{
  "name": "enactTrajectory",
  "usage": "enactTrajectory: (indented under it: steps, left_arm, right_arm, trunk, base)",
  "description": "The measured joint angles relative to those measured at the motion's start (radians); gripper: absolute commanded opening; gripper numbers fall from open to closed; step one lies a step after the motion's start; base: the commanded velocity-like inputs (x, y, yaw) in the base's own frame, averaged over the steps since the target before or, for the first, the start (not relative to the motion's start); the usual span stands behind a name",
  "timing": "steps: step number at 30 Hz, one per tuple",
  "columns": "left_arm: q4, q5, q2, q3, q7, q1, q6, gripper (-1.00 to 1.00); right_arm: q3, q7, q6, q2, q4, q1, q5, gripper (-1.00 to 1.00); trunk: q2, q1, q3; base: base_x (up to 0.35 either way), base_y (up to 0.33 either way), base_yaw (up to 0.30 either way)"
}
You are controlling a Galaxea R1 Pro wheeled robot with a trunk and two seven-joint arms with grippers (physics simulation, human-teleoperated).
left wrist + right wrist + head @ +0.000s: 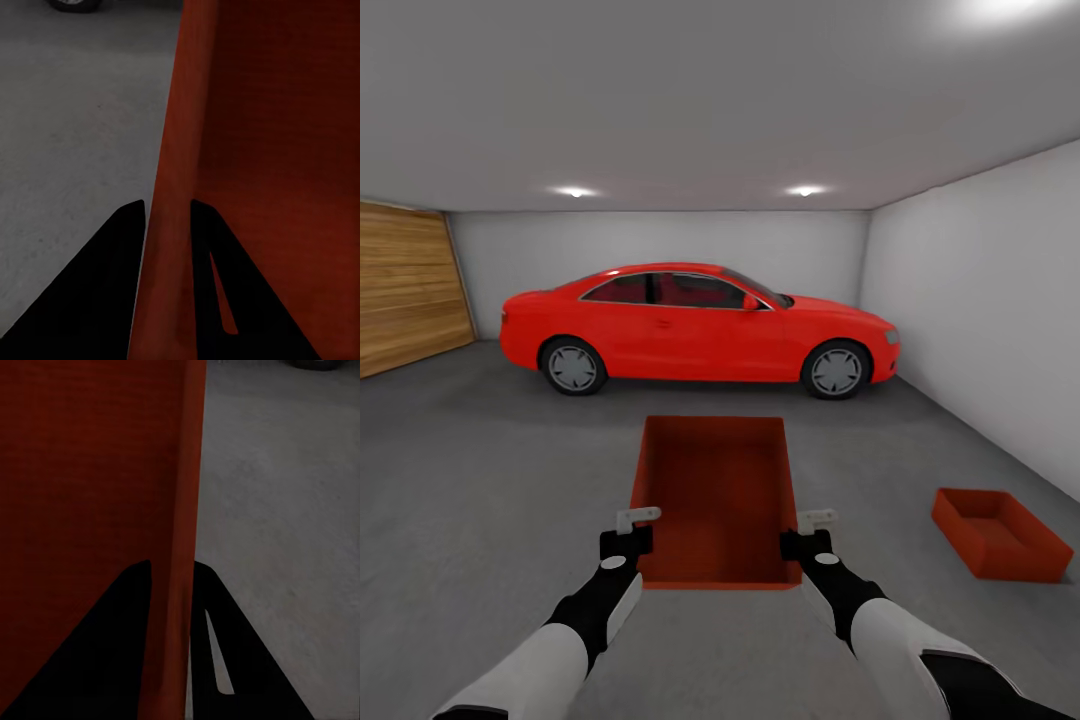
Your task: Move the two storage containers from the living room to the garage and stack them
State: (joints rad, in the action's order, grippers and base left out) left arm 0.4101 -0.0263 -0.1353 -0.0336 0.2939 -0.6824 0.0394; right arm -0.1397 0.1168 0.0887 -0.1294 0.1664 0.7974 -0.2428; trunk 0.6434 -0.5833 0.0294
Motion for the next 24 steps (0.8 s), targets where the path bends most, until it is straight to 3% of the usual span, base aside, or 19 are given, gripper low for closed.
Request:
enactTrajectory:
  steps: [24]
  left_arm:
    - [0.000,0.000,0.000,0.000,0.000,0.000,0.000,-1.00]
  right_arm:
    - [0.000,0.000,0.000,0.000,-0.001,0.000,0.000,-1.00]
  trunk:
    - [0.000,0.000,0.000]
  base:
    - [0.322,0.000,0.000]
